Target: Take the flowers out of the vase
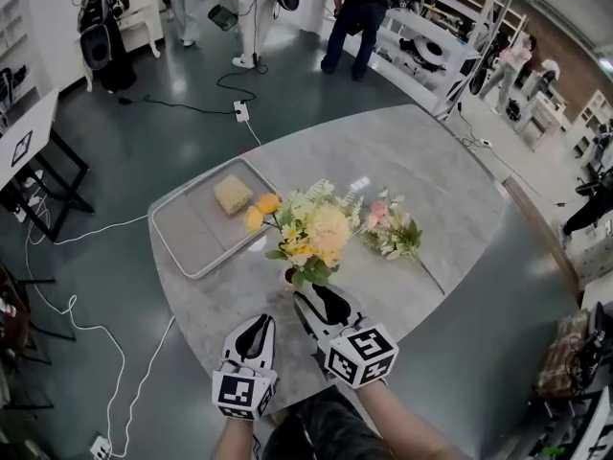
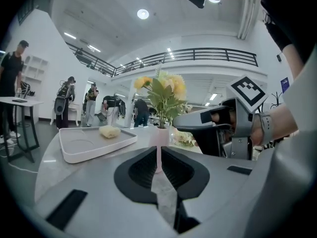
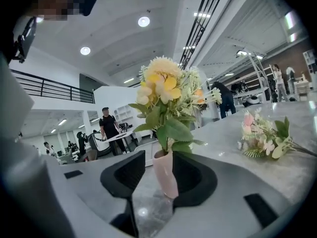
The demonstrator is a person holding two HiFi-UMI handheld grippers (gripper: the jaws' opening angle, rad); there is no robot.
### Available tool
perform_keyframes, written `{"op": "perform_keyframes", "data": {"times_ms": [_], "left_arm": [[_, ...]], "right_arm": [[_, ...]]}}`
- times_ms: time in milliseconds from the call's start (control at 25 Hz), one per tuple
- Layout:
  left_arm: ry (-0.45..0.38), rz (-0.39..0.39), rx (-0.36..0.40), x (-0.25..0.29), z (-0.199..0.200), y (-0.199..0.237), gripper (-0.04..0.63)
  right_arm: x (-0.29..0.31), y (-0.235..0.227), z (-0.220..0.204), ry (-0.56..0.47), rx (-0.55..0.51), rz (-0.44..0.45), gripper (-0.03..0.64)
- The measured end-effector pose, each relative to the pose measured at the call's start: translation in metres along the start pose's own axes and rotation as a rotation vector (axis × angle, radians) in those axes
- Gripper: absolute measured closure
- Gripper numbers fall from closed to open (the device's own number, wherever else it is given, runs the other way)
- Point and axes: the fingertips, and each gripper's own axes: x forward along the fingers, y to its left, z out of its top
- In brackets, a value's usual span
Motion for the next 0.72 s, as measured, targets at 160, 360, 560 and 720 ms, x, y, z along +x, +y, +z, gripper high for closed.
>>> {"op": "perform_keyframes", "data": {"times_ms": [160,360,560,720], "left_arm": [[0.002,0.006,0.002,0.003,-0.002,0.007,0.571],[-0.003,0.01,0.005,0.007,0.0,0.01,0.571],[-0.002,0.006,0.005,0.01,0.0,0.009,0.571],[0.003,0.007,0.001,0.012,-0.001,0.01,0.571]], "right_arm": [[0.007,-0.004,0.003,-0.012,-0.004,0.006,0.454],[0.013,-0.004,0.003,-0.011,-0.059,0.027,0.454],[0.02,-0.001,0.009,-0.009,-0.096,0.028,0.454],[0.029,0.003,0.011,-0.012,-0.124,-0.019,0.454]]}}
